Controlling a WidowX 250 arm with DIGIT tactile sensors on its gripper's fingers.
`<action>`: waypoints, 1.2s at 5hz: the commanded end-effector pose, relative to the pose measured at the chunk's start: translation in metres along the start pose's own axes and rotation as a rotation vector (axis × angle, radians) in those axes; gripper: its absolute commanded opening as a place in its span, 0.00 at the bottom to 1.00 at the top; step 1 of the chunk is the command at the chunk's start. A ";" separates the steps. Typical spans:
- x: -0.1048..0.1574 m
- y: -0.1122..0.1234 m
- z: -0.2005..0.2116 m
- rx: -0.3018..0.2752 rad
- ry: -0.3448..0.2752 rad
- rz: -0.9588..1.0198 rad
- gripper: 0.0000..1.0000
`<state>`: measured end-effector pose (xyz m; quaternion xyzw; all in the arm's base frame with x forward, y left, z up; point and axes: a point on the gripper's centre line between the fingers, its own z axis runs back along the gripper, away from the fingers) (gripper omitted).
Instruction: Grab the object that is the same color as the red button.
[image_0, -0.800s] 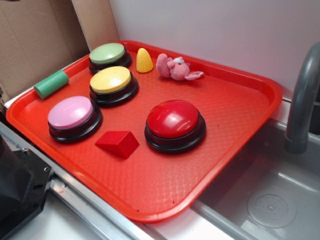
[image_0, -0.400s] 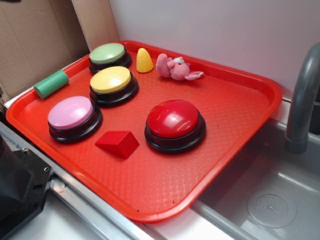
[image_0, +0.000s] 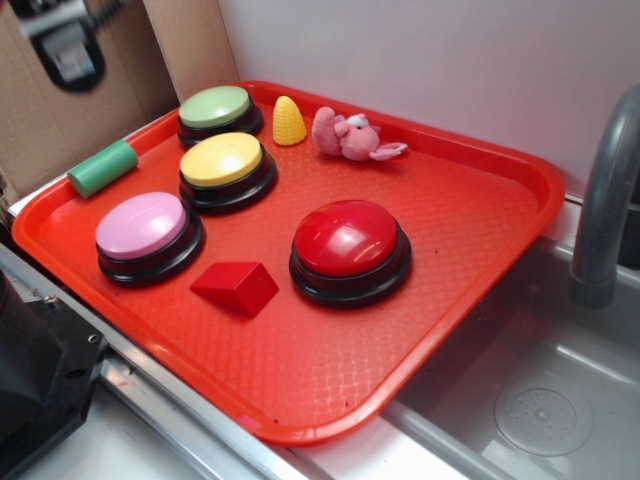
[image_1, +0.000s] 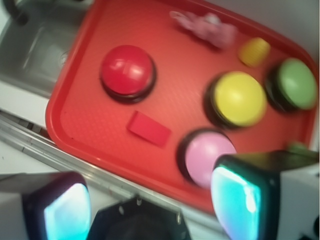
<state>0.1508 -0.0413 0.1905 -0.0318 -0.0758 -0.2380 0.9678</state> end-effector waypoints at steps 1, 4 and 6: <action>0.008 0.005 -0.051 0.057 -0.074 -0.505 1.00; 0.007 0.021 -0.138 -0.060 -0.017 -0.784 1.00; -0.010 -0.006 -0.175 -0.113 0.054 -0.874 1.00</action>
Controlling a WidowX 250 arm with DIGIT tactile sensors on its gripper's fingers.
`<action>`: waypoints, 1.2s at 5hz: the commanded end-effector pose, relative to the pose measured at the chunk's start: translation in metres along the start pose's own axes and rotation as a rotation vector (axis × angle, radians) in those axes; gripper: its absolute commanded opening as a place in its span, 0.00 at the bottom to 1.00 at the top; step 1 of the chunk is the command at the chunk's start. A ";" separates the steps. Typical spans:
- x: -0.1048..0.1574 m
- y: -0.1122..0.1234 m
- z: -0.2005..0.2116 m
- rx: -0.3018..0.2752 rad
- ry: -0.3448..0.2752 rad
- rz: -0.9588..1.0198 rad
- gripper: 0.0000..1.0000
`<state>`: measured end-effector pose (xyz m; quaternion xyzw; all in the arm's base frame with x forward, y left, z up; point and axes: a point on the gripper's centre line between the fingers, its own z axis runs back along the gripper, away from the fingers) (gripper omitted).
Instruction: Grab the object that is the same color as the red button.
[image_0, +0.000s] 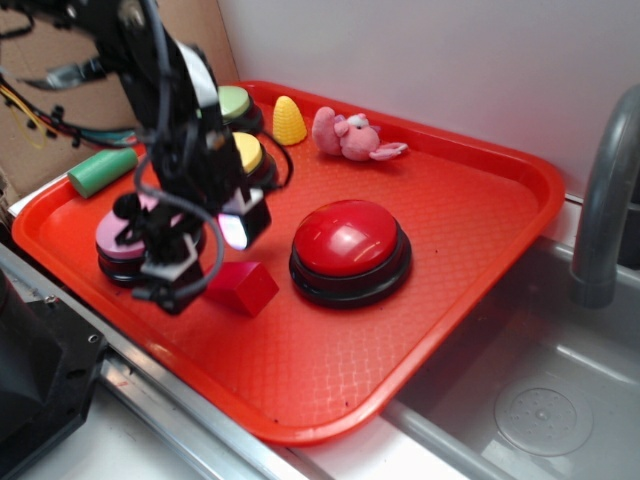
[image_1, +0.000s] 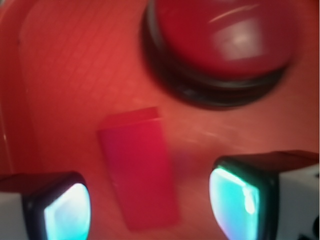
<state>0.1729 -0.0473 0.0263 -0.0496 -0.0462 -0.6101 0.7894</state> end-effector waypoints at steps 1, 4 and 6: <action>0.012 -0.012 -0.026 0.041 0.057 -0.018 1.00; 0.008 -0.002 -0.024 0.067 0.069 0.155 0.00; 0.004 0.005 0.018 0.153 0.085 0.364 0.00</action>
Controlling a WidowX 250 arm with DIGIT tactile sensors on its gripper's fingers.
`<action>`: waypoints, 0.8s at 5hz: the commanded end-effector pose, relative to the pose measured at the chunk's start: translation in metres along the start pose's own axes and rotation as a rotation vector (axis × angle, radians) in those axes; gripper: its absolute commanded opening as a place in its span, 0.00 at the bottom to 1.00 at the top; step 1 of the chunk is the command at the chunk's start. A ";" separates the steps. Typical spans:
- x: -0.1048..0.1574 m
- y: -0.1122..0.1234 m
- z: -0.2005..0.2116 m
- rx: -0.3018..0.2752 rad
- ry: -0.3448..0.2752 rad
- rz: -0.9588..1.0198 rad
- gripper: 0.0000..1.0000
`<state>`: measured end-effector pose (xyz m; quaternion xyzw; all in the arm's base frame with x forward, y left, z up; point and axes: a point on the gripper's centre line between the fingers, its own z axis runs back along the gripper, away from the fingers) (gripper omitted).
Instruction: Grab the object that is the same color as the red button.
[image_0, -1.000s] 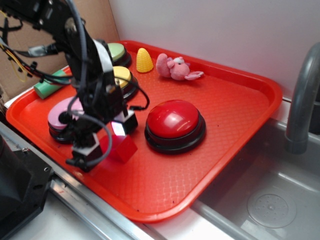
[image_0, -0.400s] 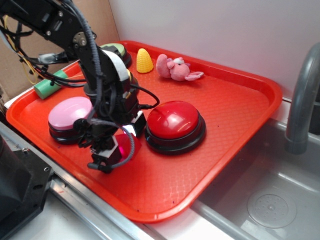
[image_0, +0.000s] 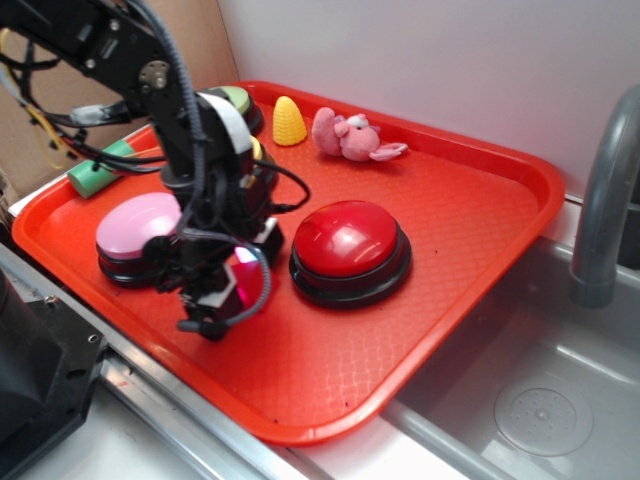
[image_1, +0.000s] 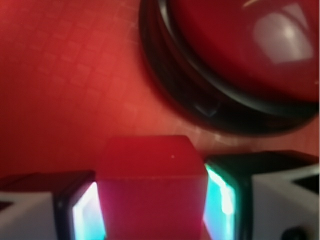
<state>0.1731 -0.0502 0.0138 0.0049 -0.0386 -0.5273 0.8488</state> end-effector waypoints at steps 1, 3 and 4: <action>0.005 0.016 0.072 0.097 0.007 0.415 0.00; 0.015 0.055 0.150 0.044 -0.016 0.924 0.00; 0.009 0.062 0.173 0.042 -0.075 1.176 0.00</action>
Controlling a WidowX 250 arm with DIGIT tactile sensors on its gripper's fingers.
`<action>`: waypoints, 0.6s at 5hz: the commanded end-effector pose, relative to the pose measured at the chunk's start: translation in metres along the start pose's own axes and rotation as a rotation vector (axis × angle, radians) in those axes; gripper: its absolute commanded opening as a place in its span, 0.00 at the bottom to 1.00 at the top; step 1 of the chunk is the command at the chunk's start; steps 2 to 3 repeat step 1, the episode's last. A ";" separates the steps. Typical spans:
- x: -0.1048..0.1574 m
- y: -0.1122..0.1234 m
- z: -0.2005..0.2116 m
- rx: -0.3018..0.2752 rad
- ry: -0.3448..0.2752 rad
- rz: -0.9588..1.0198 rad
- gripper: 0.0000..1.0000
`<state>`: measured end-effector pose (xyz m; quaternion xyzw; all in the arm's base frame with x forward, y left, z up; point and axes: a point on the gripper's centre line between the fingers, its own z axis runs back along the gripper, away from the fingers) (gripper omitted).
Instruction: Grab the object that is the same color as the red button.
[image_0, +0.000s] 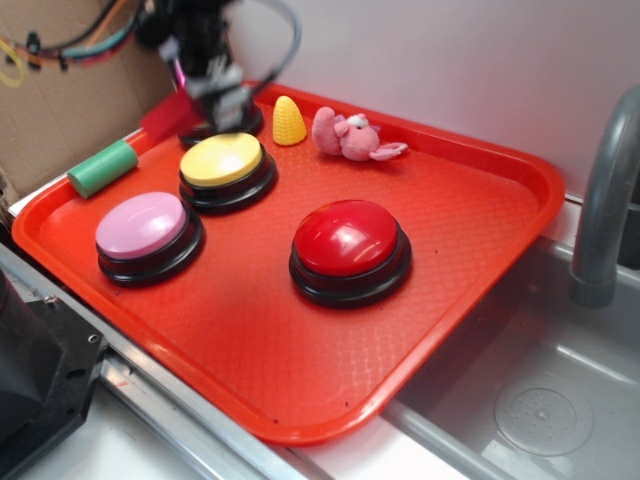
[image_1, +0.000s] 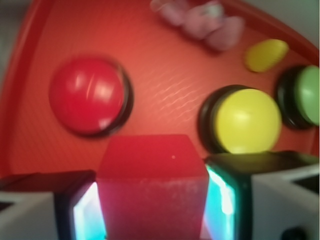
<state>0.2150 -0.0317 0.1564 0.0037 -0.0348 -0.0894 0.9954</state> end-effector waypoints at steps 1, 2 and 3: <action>0.004 0.015 0.039 -0.051 -0.041 0.284 0.00; 0.004 0.015 0.039 -0.051 -0.041 0.284 0.00; 0.004 0.015 0.039 -0.051 -0.041 0.284 0.00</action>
